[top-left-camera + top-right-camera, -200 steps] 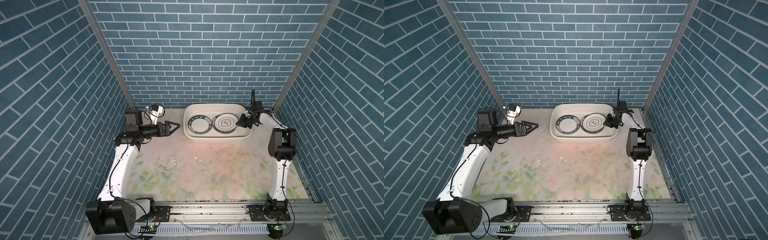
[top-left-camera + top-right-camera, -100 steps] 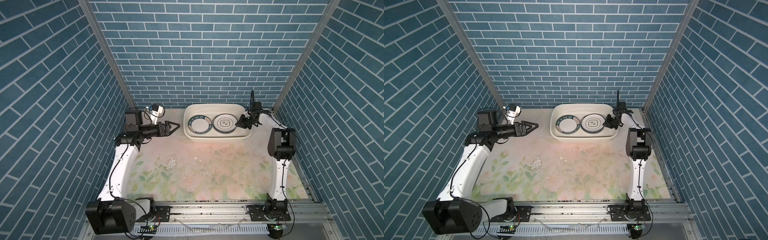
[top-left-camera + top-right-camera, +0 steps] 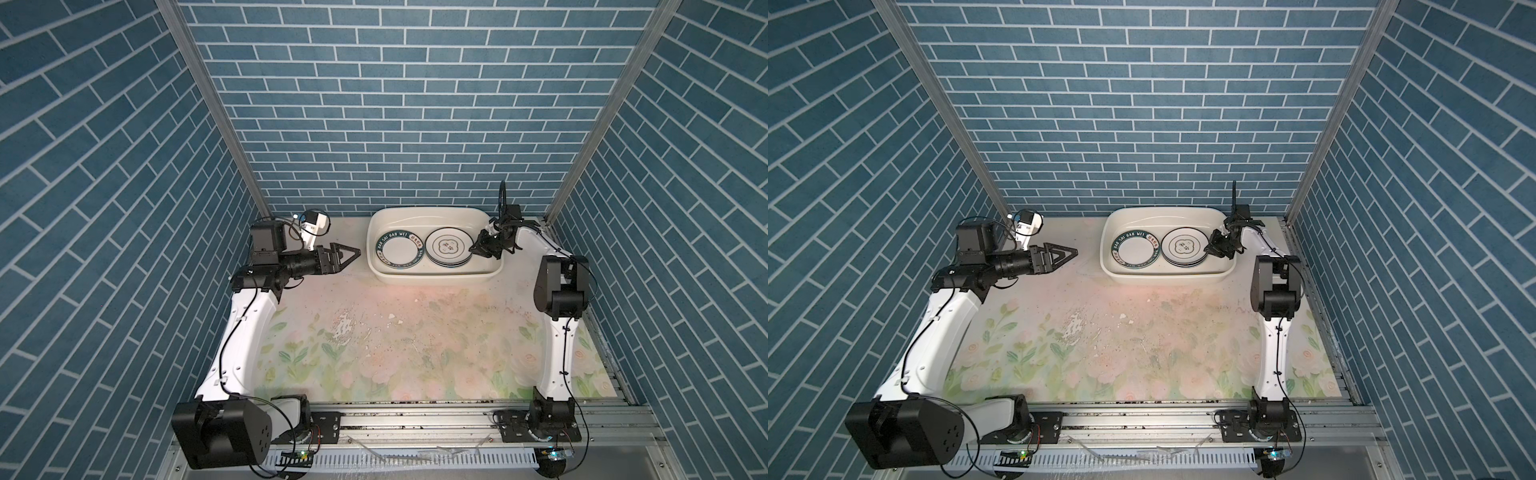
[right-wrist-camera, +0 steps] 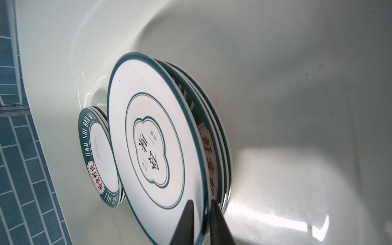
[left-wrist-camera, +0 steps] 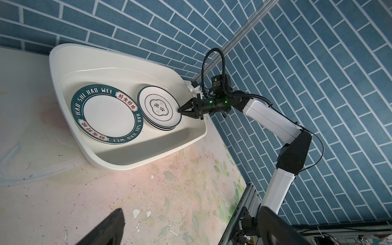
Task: Place the plates into the plastic bin on the countertop
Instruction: Place the plate in the plastic bin.
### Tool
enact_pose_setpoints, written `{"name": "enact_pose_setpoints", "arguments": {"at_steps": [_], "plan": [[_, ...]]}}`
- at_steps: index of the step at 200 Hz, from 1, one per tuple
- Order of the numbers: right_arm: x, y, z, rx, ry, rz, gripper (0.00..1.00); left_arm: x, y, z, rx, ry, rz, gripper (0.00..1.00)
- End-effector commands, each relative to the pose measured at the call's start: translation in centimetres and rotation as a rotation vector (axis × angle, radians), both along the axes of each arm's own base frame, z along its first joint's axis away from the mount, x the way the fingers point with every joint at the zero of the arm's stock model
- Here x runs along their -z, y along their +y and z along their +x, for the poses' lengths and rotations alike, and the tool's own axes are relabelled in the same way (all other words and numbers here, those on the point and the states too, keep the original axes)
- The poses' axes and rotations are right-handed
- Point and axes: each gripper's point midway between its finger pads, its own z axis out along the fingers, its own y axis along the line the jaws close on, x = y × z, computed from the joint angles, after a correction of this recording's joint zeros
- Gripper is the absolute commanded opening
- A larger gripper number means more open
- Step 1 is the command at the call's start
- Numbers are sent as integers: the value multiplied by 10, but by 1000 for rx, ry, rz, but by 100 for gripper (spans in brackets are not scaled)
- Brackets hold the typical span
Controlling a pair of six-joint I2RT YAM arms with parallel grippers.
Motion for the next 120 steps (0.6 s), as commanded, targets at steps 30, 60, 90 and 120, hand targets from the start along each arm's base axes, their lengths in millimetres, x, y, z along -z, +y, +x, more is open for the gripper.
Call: {"name": "enact_pose_setpoints", "arguments": {"at_steps": [30, 60, 90, 120], "plan": [[6, 0, -1, -2, 24, -8, 16, -7, -4, -2, 16, -20, -20, 100], [5, 0, -2, -8, 27, -12, 16, -7, -4, -2, 17, -20, -22, 100], [4, -1, -4, -9, 30, -18, 16, -7, -4, -2, 15, -18, -24, 100], [1, -2, -3, -9, 25, -24, 16, -8, -4, -2, 15, -19, -27, 100]]}}
